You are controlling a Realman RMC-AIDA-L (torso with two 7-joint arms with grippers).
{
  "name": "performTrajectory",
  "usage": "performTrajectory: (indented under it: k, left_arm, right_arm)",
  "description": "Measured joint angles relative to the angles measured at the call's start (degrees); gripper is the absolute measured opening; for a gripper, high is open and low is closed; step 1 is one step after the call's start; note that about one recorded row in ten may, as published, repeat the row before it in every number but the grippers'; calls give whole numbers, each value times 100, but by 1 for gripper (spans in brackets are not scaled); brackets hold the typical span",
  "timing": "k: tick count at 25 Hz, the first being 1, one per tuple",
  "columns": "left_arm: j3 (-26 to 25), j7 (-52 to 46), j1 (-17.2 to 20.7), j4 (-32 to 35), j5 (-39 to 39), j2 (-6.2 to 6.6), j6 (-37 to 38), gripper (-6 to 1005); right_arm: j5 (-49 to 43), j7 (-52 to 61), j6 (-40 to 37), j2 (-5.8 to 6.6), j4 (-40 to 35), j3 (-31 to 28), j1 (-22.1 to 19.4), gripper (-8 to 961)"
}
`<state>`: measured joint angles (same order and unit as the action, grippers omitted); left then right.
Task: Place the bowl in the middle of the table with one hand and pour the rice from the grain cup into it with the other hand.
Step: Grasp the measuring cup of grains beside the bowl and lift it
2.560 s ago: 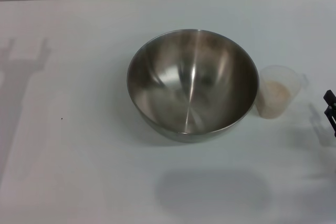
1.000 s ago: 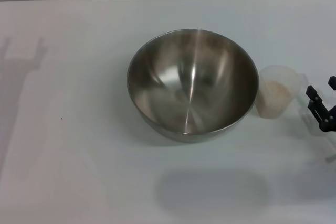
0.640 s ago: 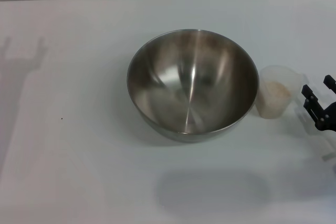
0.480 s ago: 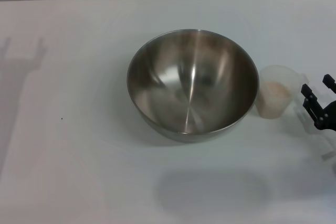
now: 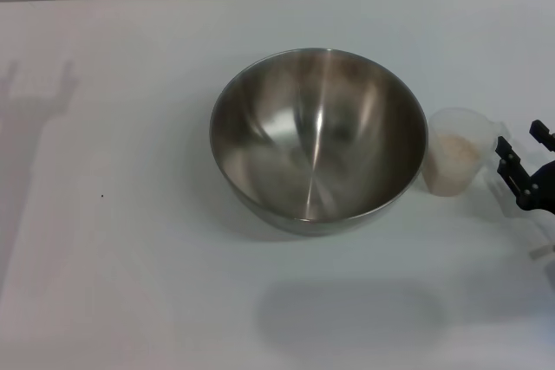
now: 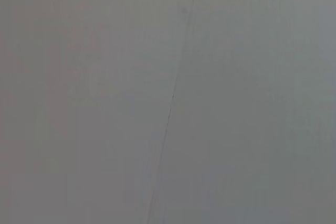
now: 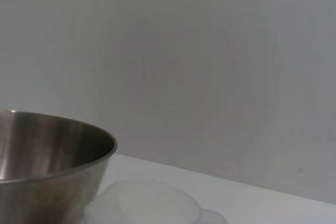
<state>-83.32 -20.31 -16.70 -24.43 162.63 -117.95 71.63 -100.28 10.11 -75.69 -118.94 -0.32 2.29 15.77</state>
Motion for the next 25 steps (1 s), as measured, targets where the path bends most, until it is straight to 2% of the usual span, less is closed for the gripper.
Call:
performTrajectory:
  k: [25]
  left_arm:
    - [-68, 20, -28, 0, -28, 0, -8, 864]
  right_arm:
    - [0, -26, 223, -6, -27, 36, 281, 498]
